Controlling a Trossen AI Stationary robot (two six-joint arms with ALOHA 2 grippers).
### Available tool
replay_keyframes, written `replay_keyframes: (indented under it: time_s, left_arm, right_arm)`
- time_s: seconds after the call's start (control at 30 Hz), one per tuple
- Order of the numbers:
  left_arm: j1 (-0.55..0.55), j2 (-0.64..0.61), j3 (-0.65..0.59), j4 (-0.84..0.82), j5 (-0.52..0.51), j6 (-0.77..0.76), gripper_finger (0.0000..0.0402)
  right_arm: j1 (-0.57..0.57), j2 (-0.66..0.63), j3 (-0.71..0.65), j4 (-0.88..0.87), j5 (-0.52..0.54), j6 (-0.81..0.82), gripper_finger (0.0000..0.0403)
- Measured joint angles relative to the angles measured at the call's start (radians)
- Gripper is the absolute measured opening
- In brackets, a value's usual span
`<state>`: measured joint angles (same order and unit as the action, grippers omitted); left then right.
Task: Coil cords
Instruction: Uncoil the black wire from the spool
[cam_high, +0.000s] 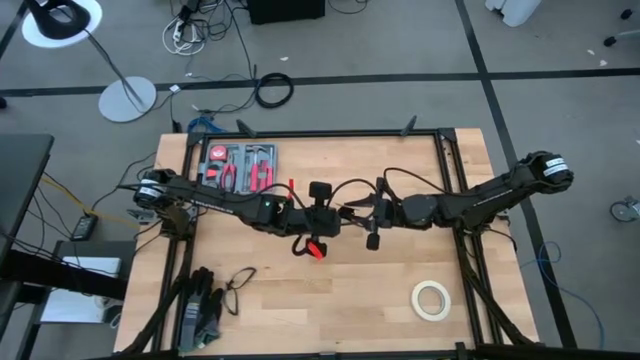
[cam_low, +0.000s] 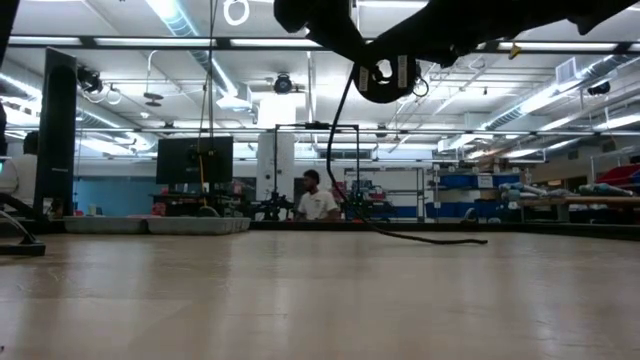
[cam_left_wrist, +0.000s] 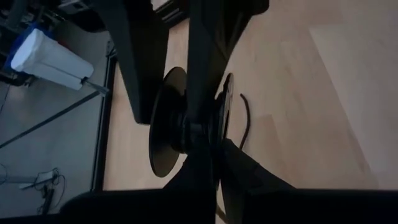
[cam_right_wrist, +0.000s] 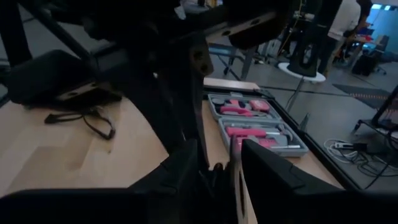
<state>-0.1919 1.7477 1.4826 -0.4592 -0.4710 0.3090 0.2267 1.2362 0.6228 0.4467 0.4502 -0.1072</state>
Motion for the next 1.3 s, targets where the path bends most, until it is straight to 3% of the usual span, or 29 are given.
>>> replay_keyframes:
  time_s: [0.33,0.53,0.73,1.0,1.3]
  left_arm:
    - [-0.006,0.001,-0.003,0.016,0.019,0.027,0.0004]
    - [-0.006,0.002,-0.003,0.03,0.015,0.023,0.0004]
    - [-0.004,0.002,-0.003,0.025,0.008,-0.004,0.0018]
    - [-0.005,-0.081,0.006,0.03,-0.096,-0.084,0.0082]
    - [-0.005,-0.117,0.003,-0.099,-0.055,-0.272,0.0101]
  right_arm:
    - [-0.039,0.001,0.003,-0.067,-0.069,0.1,0.0083]
    - [-0.04,-0.004,0.003,-0.075,-0.078,0.076,0.0013]
    - [-0.04,-0.003,0.003,-0.089,-0.048,0.079,0.0005]
    - [-0.041,-0.003,-0.006,-0.167,-0.018,0.069,0.0001]
    - [-0.035,-0.011,-0.002,-0.167,0.112,0.026,0.0001]
